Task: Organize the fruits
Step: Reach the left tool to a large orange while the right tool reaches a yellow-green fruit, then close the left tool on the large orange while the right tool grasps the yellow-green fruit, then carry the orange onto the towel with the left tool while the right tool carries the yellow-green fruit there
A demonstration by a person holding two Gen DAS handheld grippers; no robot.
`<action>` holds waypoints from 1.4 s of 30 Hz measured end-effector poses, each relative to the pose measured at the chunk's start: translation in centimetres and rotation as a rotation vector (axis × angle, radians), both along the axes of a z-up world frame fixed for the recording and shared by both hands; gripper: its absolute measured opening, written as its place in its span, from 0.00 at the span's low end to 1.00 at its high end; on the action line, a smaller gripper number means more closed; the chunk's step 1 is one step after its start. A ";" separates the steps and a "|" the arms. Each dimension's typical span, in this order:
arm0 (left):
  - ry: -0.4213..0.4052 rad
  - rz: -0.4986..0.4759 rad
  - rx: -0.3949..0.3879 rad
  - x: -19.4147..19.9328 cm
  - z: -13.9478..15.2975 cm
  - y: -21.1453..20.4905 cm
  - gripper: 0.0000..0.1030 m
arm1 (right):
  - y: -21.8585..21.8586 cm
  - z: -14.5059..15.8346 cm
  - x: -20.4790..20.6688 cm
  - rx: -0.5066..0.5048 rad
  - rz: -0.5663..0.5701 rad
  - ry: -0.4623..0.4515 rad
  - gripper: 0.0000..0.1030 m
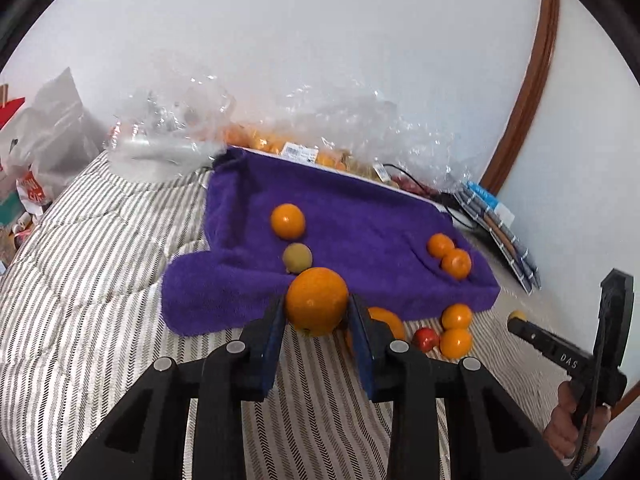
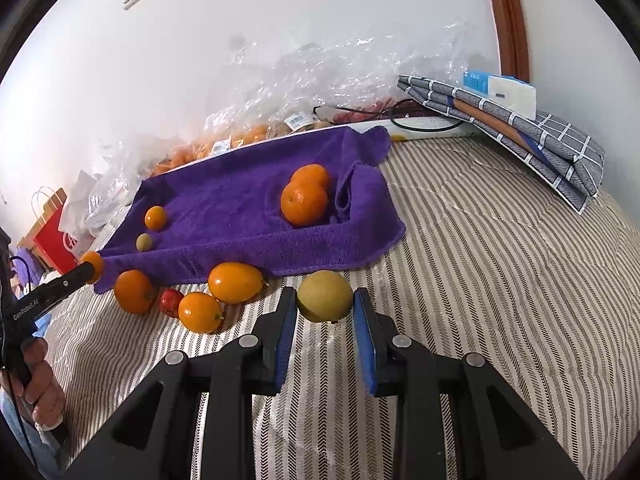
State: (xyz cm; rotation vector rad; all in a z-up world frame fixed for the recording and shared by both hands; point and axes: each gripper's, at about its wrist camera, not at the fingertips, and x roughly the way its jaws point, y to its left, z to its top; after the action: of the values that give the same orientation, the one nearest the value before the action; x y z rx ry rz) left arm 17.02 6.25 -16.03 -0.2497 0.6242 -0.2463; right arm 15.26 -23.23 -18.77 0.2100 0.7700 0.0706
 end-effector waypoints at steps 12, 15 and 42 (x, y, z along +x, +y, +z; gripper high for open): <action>-0.036 0.057 0.024 -1.1 3.2 0.5 0.30 | 1.8 3.2 1.2 -0.017 0.031 -0.054 0.28; -0.037 0.048 -0.010 -0.8 4.7 0.8 0.30 | 2.6 4.6 2.4 -0.012 0.047 -0.084 0.28; -0.058 0.143 -0.031 8.3 3.7 0.5 0.30 | 2.8 3.6 11.6 0.027 0.010 -0.114 0.28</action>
State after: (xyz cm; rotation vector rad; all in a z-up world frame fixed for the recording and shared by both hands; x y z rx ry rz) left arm 25.30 6.78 -12.30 -0.3151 0.5425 -0.1253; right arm 26.83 -20.43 -15.19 0.2260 0.6569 0.1018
